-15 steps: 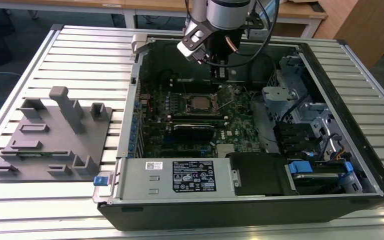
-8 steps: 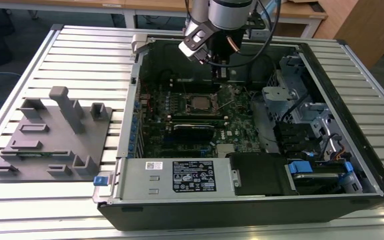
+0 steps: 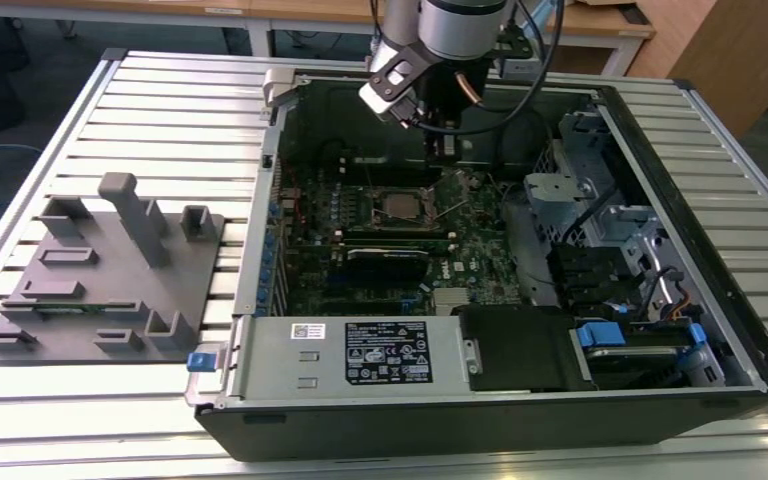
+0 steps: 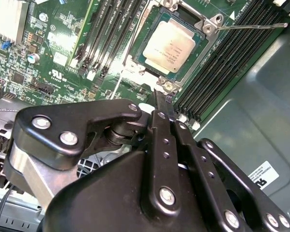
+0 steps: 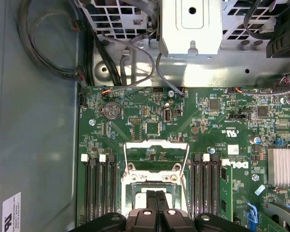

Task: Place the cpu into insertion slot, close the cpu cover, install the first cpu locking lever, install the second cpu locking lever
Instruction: 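Close the cpu cover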

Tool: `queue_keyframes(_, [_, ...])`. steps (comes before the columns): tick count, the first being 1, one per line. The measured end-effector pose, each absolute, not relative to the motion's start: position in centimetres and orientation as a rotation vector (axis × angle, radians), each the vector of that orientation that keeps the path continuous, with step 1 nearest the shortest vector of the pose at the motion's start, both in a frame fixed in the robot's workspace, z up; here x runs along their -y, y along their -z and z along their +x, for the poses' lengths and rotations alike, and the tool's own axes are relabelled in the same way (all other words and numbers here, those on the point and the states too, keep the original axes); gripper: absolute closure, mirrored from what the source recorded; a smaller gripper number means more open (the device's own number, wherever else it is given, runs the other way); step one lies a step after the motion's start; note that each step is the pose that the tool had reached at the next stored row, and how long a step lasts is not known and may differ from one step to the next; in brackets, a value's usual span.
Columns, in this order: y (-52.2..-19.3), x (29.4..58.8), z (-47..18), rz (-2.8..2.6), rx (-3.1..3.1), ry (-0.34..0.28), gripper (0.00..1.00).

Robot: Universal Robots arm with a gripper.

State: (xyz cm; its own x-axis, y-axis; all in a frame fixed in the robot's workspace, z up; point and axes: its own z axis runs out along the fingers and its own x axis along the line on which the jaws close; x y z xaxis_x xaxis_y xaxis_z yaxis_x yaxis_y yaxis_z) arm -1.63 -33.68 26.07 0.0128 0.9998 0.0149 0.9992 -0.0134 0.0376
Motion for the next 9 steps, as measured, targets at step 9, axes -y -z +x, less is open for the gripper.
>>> queue_keyframes(9, [-26.05,33.68,-1.42,2.224,-2.195,-0.058,0.9])
